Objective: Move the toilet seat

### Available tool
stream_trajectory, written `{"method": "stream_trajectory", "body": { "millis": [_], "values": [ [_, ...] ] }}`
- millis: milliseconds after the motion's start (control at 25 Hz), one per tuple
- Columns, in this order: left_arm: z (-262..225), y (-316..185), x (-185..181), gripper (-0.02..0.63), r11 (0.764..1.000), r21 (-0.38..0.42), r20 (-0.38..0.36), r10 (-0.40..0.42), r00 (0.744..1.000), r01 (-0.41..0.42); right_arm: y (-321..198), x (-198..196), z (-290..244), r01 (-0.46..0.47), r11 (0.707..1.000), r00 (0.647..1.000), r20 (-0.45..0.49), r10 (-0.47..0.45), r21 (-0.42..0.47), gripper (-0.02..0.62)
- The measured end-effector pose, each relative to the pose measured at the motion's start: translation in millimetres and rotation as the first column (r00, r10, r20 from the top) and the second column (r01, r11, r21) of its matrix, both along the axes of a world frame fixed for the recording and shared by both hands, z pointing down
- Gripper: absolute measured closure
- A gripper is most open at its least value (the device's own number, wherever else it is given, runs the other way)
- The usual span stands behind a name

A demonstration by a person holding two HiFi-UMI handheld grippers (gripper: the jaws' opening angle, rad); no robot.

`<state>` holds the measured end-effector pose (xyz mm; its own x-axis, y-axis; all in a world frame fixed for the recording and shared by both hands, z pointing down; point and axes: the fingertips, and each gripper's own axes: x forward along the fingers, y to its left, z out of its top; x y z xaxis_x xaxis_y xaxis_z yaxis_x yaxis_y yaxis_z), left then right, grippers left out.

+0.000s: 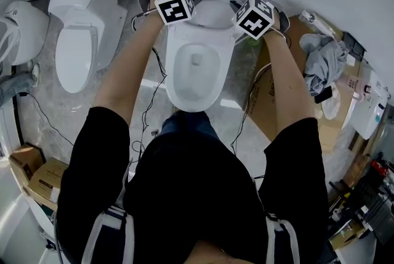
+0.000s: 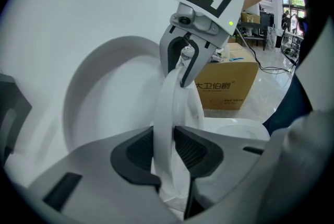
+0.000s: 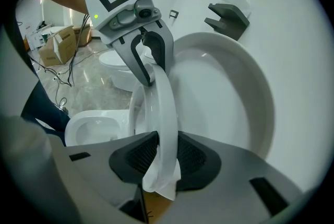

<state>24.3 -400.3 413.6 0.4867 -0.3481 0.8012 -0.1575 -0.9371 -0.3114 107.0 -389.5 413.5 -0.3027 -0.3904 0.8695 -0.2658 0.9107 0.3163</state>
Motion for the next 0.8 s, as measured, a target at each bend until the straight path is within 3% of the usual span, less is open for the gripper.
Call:
{"method": "stream_trajectory", "body": {
  "millis": [480,680,800],
  "values": [
    [-2.4,-2.9,-2.3,0.492,0.999,0.010,-0.010,-0.038,0.999,0.038,-1.8,-1.8,-2.1,-0.022,1.000,1.000,0.013,0.022,0.015,0.471],
    [-5.6,-2.8,-6.6,0.480,0.993,0.054,-0.048,-0.101,0.994,0.104,0.0,0.9,-5.7,-0.040,0.995,0.999,0.036,0.037,0.087,0.457],
    [-12.9,-4.3,-6.2,0.397,0.985,0.071,-0.096,-0.148,0.984,0.156,3.2,2.1,-8.8,-0.054,0.989,0.998,0.046,0.048,0.139,0.406]
  ]
}}
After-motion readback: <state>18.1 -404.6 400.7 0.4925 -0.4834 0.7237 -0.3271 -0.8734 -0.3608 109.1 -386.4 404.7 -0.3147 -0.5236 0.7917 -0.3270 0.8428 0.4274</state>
